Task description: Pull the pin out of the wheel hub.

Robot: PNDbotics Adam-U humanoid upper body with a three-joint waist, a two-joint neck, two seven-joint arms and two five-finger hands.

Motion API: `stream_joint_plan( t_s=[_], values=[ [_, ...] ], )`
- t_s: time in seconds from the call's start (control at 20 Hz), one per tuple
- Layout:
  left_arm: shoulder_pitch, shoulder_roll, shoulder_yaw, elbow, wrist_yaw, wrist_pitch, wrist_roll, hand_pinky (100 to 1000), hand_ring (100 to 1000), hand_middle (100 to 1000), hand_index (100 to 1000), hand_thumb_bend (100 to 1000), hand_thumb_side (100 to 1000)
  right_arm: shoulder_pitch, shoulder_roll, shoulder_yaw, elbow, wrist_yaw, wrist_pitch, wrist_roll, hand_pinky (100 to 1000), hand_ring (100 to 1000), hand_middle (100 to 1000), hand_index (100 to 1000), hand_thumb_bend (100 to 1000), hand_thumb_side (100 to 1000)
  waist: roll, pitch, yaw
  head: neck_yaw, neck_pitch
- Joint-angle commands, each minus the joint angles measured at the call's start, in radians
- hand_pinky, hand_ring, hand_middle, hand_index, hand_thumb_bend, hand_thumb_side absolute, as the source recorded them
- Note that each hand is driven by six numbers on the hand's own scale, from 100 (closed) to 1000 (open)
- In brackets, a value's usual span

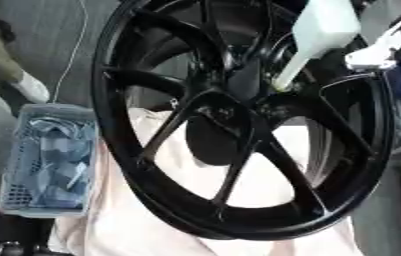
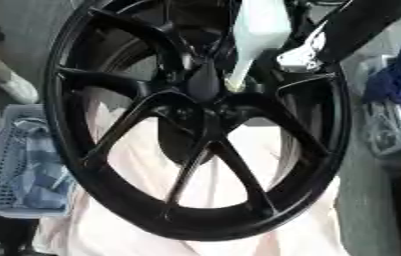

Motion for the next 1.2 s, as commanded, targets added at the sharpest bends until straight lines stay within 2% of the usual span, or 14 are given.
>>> stream_joint_plan(
  t_s=[0.05,0.25,0.4,0.55,0.6,0.65,0.95,1.2],
  values=[
    [-0.002,0.024,0.013,-0.017,-0.007,-0.002,0.006,835,654,574,721,100,685,0.035,-0.084,-0.088,-0.012,-0.031,-0.011,-0.065,580,644,469,463,135,174,0.013,-0.032,-0.008,0.009,0.006],
    [0.006,0.027,0.017,-0.017,-0.011,-0.003,0.010,835,653,574,721,100,684,0.142,-0.142,-0.182,-0.012,-0.054,-0.009,-0.158,581,640,468,462,124,165,0.021,-0.033,-0.023,0.020,0.006],
    [0.012,0.030,0.021,-0.017,-0.015,-0.004,0.015,835,653,574,721,100,684,0.214,-0.173,-0.249,-0.011,-0.063,0.011,-0.222,581,639,469,462,113,156,0.028,-0.034,-0.036,0.029,0.006],
    [0.018,0.032,0.024,-0.017,-0.019,-0.005,0.020,835,653,574,721,100,684,0.276,-0.192,-0.309,0.030,-0.076,0.036,-0.282,579,637,471,465,104,154,0.036,-0.036,-0.050,0.039,0.006],
    [0.020,0.033,0.025,-0.017,-0.020,-0.006,0.021,835,653,574,721,100,680,0.292,-0.195,-0.327,0.055,-0.077,0.039,-0.300,577,636,471,464,100,113,0.039,-0.037,-0.054,0.041,0.006],
    [0.022,0.033,0.026,-0.017,-0.021,-0.006,0.022,835,653,574,721,100,683,0.307,-0.196,-0.344,0.082,-0.076,0.040,-0.319,577,636,471,464,100,145,0.042,-0.037,-0.057,0.044,0.006],
    [0.034,0.034,0.033,-0.017,-0.028,-0.009,0.031,835,652,573,721,100,682,0.390,-0.192,-0.433,0.248,-0.047,0.018,-0.413,574,633,475,468,100,121,0.060,-0.037,-0.073,0.062,0.006],
    [0.044,0.032,0.038,-0.017,-0.031,-0.010,0.036,835,651,572,721,100,682,0.474,-0.172,-0.487,0.307,-0.010,0.000,-0.485,584,634,487,483,110,104,0.078,-0.038,-0.090,0.079,0.006]
  ],
)
